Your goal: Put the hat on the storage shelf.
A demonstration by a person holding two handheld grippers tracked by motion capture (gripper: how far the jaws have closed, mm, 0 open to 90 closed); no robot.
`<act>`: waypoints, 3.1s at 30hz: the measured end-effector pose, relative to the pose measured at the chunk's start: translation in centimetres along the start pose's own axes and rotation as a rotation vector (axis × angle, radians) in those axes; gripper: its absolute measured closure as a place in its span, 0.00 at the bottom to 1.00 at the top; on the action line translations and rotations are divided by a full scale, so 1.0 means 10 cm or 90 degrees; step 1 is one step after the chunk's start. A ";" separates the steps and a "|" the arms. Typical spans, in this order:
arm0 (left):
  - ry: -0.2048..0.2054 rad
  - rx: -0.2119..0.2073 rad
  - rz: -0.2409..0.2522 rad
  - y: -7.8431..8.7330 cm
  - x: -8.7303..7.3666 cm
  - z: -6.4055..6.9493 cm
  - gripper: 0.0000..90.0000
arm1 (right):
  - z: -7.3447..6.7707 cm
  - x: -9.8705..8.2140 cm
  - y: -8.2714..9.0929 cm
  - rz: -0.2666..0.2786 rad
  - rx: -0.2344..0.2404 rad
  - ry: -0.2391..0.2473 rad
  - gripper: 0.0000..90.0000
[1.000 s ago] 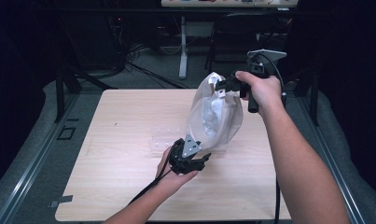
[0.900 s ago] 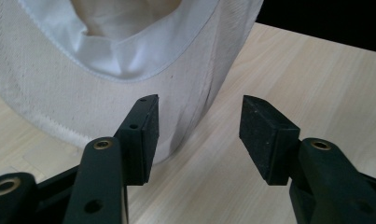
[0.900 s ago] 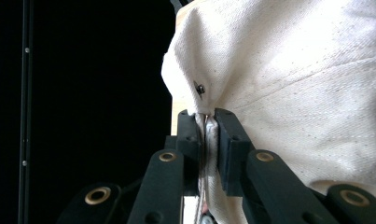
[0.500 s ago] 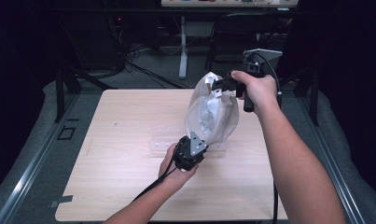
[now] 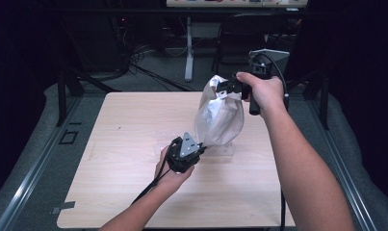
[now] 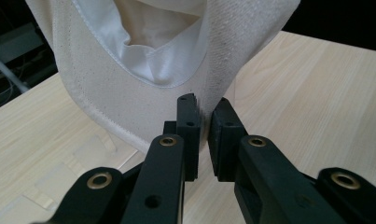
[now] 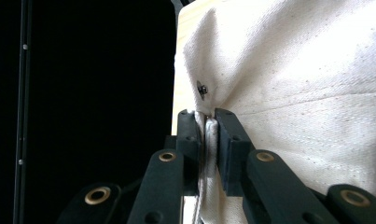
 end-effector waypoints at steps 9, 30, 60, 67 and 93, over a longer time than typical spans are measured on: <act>0.000 -0.037 0.011 0.04 -0.01 -0.18 0.95 | -0.02 -0.01 -0.07 -0.005 -0.002 0.006 0.90; 0.017 -0.119 0.025 -0.02 -0.03 -0.42 0.95 | 0.03 0.00 -0.20 -0.002 -0.004 0.004 0.90; 0.050 -0.069 0.043 0.06 -0.32 -0.50 0.95 | -0.13 -0.08 -0.39 -0.029 0.004 0.055 0.85; 0.069 -0.056 0.039 0.08 -0.38 -0.53 0.95 | -0.15 -0.07 -0.32 -0.018 0.014 0.056 0.79; 0.147 -0.047 -0.002 0.10 -0.72 -0.64 0.87 | -0.01 -0.14 -0.06 -0.006 -0.022 0.069 0.75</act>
Point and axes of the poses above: each handheld gripper's, and its own axes: y roughly backward along the jaws, x roughly out of its top, z roughly to its right, the point moved 7 cm from there along -y, roughly forward along the jaws, and after that the axes turned 14 degrees about y, right-handed, at the moved point
